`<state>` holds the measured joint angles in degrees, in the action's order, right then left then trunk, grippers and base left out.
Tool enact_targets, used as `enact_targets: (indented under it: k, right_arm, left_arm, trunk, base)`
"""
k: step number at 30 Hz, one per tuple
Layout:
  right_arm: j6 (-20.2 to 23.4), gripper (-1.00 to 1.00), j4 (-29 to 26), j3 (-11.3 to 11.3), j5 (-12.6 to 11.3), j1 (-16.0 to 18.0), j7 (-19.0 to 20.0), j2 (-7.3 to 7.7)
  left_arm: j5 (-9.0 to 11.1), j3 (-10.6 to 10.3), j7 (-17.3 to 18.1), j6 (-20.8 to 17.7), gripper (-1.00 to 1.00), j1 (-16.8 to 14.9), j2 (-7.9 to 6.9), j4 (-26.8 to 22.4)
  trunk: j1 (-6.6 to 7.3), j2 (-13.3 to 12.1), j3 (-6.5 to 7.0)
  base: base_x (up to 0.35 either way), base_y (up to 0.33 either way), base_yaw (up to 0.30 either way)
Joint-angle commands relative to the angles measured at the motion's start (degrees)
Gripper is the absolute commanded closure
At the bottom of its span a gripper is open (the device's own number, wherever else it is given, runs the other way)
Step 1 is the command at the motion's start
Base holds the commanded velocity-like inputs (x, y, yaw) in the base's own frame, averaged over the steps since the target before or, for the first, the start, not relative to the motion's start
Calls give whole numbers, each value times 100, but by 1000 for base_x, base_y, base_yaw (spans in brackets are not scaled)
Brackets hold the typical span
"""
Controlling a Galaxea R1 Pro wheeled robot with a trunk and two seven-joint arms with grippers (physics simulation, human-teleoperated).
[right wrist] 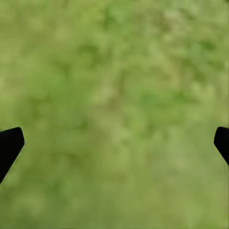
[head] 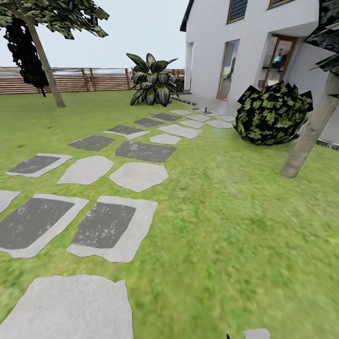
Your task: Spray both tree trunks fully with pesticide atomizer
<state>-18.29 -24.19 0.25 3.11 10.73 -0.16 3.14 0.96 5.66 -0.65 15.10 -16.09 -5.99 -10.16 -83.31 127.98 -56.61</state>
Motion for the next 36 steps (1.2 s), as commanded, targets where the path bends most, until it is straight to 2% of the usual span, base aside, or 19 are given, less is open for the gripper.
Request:
enact_targets:
  k: [1,36]
  right_arm:
    - [-15,-100,4,1,32,2,-2,2]
    - [-8,-100,10,1,32,1,3,2]
  left_arm:
    - [10,13,2,19,-100,-3,1,6]
    - [2,6,3,19,-100,-6,1,5]
  trunk:
    - [-2,2,-5]
    - [-2,2,-5]
  base:
    - [294,192,0]
    - [294,190,0]
